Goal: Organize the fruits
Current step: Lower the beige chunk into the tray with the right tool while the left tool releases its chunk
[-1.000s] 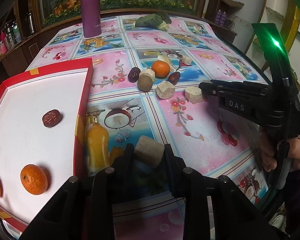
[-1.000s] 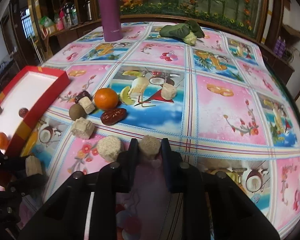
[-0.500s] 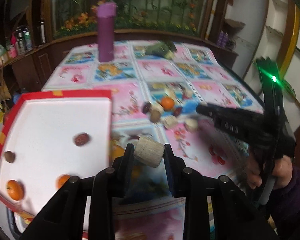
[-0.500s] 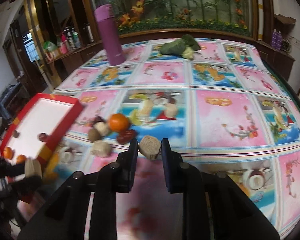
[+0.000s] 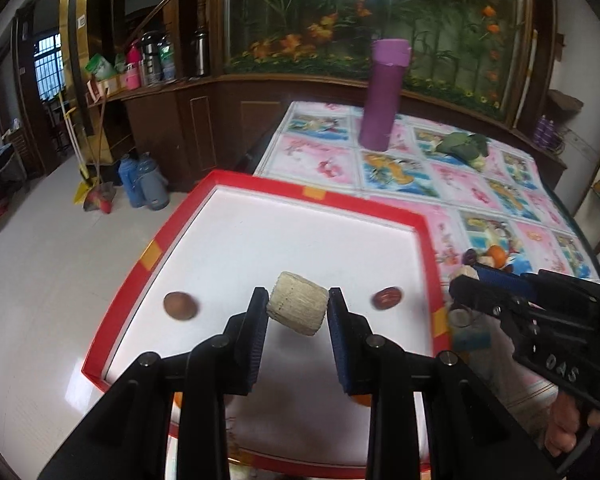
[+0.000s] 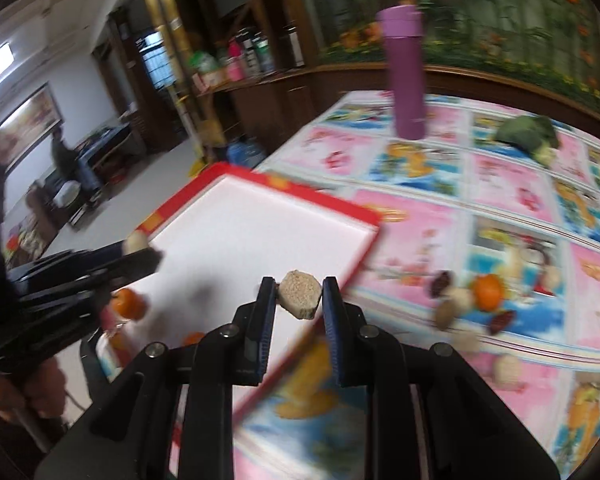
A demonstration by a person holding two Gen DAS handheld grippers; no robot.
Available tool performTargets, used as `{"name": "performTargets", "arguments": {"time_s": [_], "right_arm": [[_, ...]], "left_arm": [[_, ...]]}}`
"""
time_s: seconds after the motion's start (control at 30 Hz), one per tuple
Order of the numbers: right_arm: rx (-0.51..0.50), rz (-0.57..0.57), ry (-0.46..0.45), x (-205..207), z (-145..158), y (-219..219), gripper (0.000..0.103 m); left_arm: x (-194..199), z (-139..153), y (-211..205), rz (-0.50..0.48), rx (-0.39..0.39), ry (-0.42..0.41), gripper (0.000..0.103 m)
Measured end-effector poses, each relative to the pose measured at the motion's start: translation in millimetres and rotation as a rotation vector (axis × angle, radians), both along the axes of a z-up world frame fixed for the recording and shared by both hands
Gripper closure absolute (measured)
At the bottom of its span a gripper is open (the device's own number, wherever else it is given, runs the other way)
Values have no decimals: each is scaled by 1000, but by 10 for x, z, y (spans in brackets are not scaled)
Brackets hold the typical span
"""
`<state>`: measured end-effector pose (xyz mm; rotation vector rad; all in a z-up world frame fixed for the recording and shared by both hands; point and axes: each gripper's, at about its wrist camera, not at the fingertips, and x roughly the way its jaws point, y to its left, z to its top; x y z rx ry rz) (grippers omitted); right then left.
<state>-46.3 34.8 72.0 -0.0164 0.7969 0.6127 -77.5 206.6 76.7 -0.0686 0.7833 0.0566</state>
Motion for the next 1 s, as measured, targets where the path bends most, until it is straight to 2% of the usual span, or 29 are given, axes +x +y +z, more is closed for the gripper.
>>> {"name": "performTargets", "arguments": {"time_s": [0.2, 0.43, 0.8, 1.0], "right_arm": [[-46, 58, 77, -23, -242, 404, 77], [-84, 41, 183, 127, -466, 475, 77], [-140, 40, 198, 168, -511, 579, 77], [-141, 57, 216, 180, -496, 577, 76]], "left_arm": [[40, -180, 228, 56, 21, 47, 74], [93, -316, 384, 94, 24, 93, 74], [133, -458, 504, 141, 21, 160, 72], [101, -440, 528, 168, 17, 166, 65]]}}
